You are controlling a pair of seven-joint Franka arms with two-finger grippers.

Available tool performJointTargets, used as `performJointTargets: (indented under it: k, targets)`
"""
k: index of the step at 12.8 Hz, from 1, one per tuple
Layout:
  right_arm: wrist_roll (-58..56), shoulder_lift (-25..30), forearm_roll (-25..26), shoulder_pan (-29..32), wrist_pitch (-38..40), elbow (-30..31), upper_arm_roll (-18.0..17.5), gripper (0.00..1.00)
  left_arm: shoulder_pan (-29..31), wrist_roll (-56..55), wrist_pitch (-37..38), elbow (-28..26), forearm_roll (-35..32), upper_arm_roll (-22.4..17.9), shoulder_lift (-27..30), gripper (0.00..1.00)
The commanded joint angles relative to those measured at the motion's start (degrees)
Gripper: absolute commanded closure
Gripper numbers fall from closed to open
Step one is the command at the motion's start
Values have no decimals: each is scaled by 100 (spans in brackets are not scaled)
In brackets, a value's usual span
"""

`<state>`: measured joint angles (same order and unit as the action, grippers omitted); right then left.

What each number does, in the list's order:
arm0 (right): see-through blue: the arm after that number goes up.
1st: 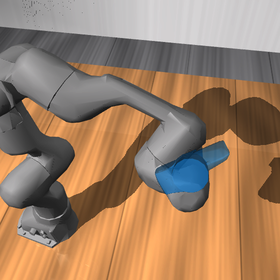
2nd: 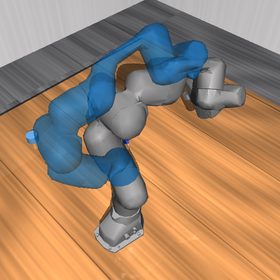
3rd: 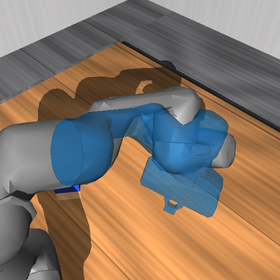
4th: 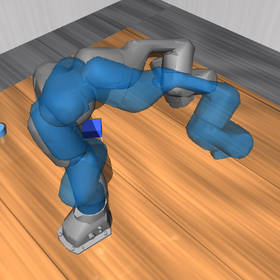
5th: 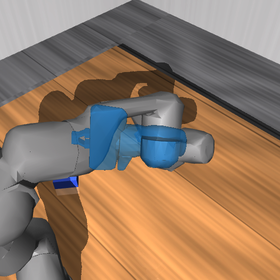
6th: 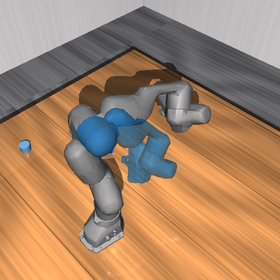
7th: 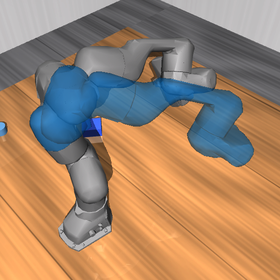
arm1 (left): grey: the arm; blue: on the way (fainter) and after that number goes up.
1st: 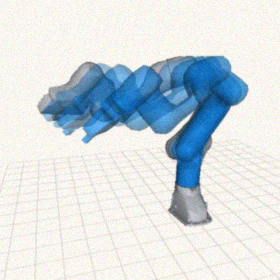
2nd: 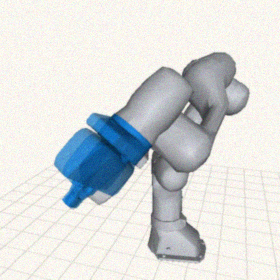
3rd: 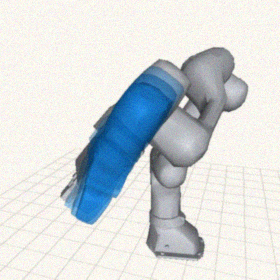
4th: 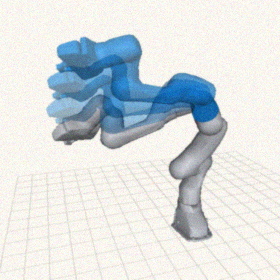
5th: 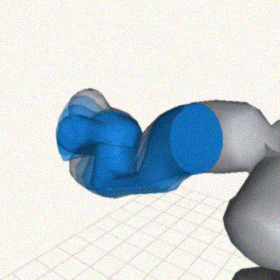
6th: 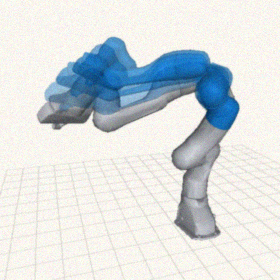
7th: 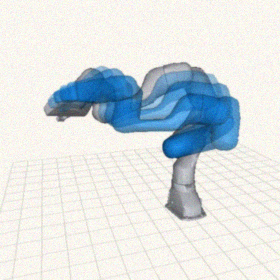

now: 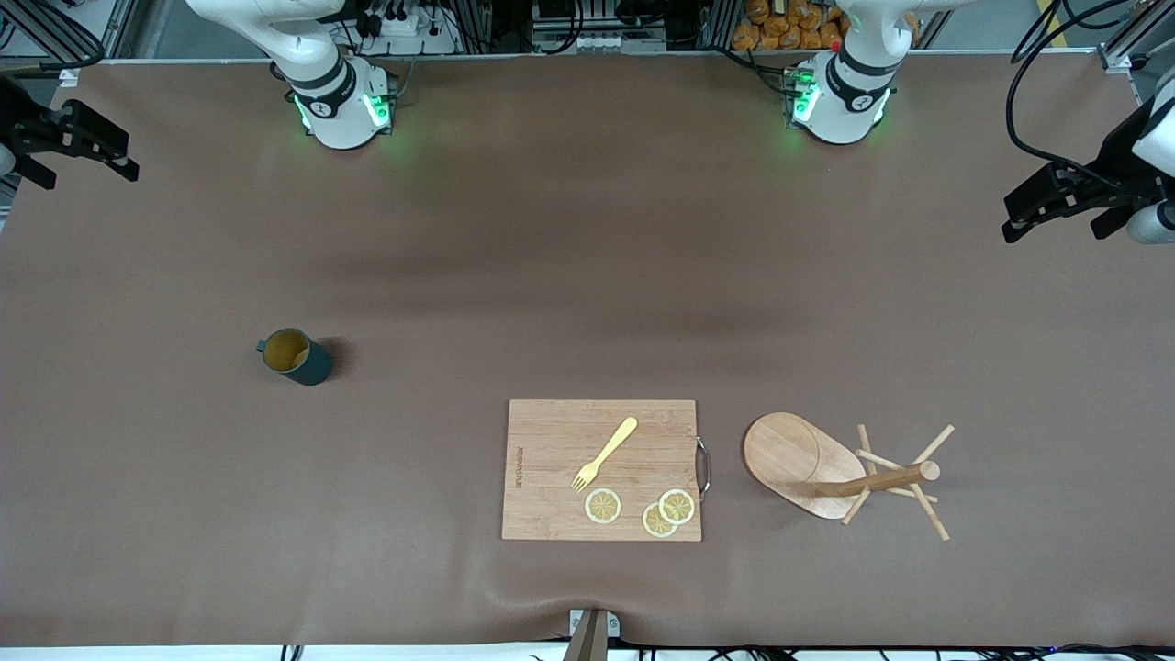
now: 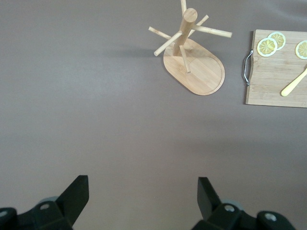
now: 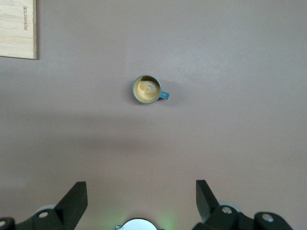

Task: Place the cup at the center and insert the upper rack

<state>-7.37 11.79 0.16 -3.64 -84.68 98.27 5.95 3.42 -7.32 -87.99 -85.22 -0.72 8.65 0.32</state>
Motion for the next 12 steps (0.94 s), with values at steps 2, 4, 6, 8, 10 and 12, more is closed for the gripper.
performJointTargets:
  k: [2,4,6,8,10,12]
  targets:
    - [86,165,19,-5,-14,139,-7,0,18,-86,150,120,55,23,12,0]
    - [86,165,19,-5,-14,148,-7,0,18,-95,150,129,46,14,3,0]
    - [86,165,19,-5,-5,139,-7,0,1,-77,150,120,28,14,3,0]
    - [86,157,19,-14,-31,148,-7,0,45,-16,150,111,46,5,3,0]
    - [86,157,19,-14,-23,139,-7,0,27,-68,150,94,46,5,3,0]
    - [86,148,19,-14,-49,148,-7,0,27,-86,150,59,46,14,3,0]
